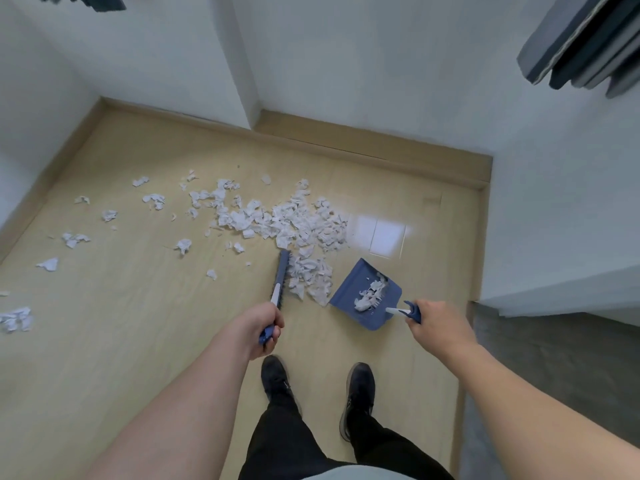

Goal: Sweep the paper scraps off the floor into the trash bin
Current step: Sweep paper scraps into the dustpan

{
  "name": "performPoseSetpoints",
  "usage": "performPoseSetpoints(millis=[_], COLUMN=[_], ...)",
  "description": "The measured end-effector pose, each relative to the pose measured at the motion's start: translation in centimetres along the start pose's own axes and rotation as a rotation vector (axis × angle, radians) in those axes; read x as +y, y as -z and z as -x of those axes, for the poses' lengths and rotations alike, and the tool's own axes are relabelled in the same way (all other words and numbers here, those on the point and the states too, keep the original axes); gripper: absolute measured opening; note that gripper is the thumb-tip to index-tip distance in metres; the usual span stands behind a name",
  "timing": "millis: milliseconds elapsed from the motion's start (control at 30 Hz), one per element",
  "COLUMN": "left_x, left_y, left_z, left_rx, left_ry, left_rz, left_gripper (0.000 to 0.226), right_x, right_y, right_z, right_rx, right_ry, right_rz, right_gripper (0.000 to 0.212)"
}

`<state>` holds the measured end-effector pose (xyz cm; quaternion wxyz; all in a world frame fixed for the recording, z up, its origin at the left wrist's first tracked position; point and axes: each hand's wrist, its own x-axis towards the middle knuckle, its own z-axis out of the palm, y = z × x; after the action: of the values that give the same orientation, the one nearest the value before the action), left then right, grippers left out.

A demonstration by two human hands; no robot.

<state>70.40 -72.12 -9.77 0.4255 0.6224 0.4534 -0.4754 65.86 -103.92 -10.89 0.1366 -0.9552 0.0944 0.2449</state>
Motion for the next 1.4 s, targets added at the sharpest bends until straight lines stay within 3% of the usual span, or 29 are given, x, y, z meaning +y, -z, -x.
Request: performPoseSetpoints(millis=[233, 400, 533, 900, 1100, 1200, 1400], left_x=[-1.1, -1.7, -1.0, 2.9, 3.8, 3.9, 3.8], left_y=[-4.1, -5.5, -5.2, -6.2, -8.2, -8.7, -6.8], left_z=[0.3, 2.0, 3.9, 3.8, 0.4, 0.9, 3.7], left_rx=[0.007, -0.05, -0.07, 0.06, 0.019, -0.043, -0.046], left_ry=[0.05, 0.092, 0.083, -0.124, -0.089, -0.056, -0.066], left_rz=[-0.149, -0.268, -0.324, -0.611, -0.822, -0.902, -0.898], left_gripper=[0.005, 0.005, 0.004, 0.008, 0.012, 0.002, 0.007], right_x=[1.8, 0.6, -0.2, 1.7, 3.0, 3.2, 3.1], right_y=[-4.7, -6.5, -6.4, -5.0, -5.5, -4.9, -3.8], right_z=[0.2, 0.8, 1.1, 0.8, -0.9, -1.9, -1.6], right_rx=[-0.129, -0.099, -0.108, -0.044, -0.02, -0.024, -0.051], right_ry=[0.031, -0.027, -0.045, -0.174, -0.217, -0.214, -0.194], right_rz=[-0.004, -0.073, -0.113, -0.197, -0.192, -0.201, -0.209], right_gripper=[0.015, 0.019, 0.02, 0.016, 0.017, 0.015, 0.011])
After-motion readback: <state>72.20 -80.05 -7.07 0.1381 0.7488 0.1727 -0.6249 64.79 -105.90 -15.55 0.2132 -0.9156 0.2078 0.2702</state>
